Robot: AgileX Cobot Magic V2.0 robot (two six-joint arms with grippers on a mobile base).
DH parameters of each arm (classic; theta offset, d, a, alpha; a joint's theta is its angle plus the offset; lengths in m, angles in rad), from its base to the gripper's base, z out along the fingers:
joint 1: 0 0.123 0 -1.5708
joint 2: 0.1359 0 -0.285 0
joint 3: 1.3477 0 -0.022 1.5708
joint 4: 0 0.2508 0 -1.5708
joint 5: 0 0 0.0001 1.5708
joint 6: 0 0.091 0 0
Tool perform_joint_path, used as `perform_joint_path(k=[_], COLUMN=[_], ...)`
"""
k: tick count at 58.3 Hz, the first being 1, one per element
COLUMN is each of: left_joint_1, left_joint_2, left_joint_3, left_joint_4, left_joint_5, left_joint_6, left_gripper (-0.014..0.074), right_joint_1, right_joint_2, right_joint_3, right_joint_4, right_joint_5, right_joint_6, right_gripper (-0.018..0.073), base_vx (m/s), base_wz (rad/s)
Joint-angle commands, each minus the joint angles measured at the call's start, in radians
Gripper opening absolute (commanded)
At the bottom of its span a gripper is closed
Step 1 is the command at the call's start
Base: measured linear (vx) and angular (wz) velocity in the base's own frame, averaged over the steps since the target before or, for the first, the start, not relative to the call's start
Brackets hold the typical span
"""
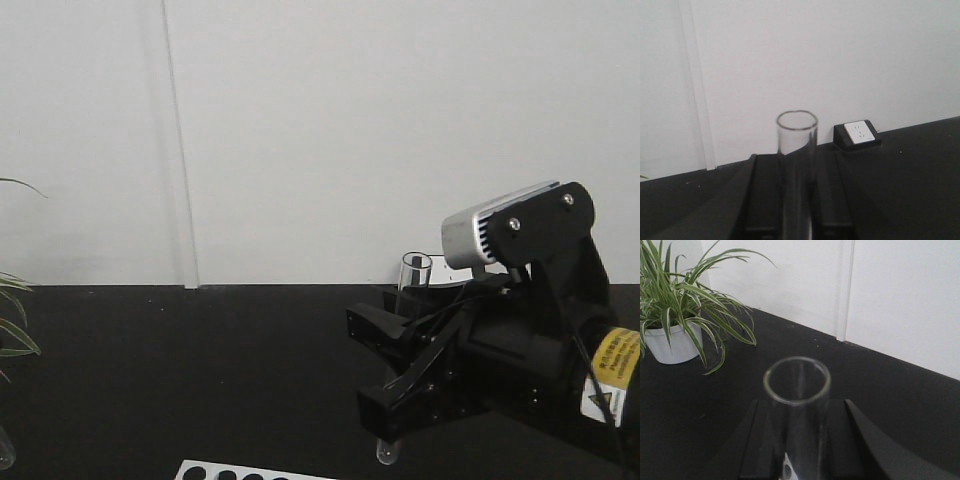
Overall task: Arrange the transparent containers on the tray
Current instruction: 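Close the right gripper on the tube and lift it out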
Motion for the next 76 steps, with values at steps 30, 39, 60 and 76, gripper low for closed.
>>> perform_joint_path(k=[30,39,60,76], left_joint_1=[-0.004,-0.004,-0.004,-0.004], left_joint_2=[-0.006,-0.006,-0.006,-0.006], left_joint_3=[-0.039,-0.039,-0.039,-0.039], left_joint_4=[-0.002,-0.002,-0.002,-0.002], left_joint_5=[-0.035,-0.035,-0.035,-0.035], left_joint_6=[-0.001,-0.001,-0.001,-0.001], left_gripper=[0.0048,0.0048,0.0048,0.0048], right_joint_1=[-0.001,-0.001,-0.001,-0.001], right_joint_2=[-0.021,-0.021,-0.021,-0.021], right_joint_3=[-0.037,-0.037,-0.037,-0.037], right_joint_4=[-0.005,-0.005,-0.005,-0.005], right_joint_5=[-0.090,-0.090,-0.090,-0.090], right_joint_6=[-0.014,-0.014,-0.014,-0.014], right_gripper=[0.0009,0.0009,0.0009,0.0009], base_vx=[0.00,0.00,0.00,-0.01], base_wz=[0.00,0.00,0.00,0.01])
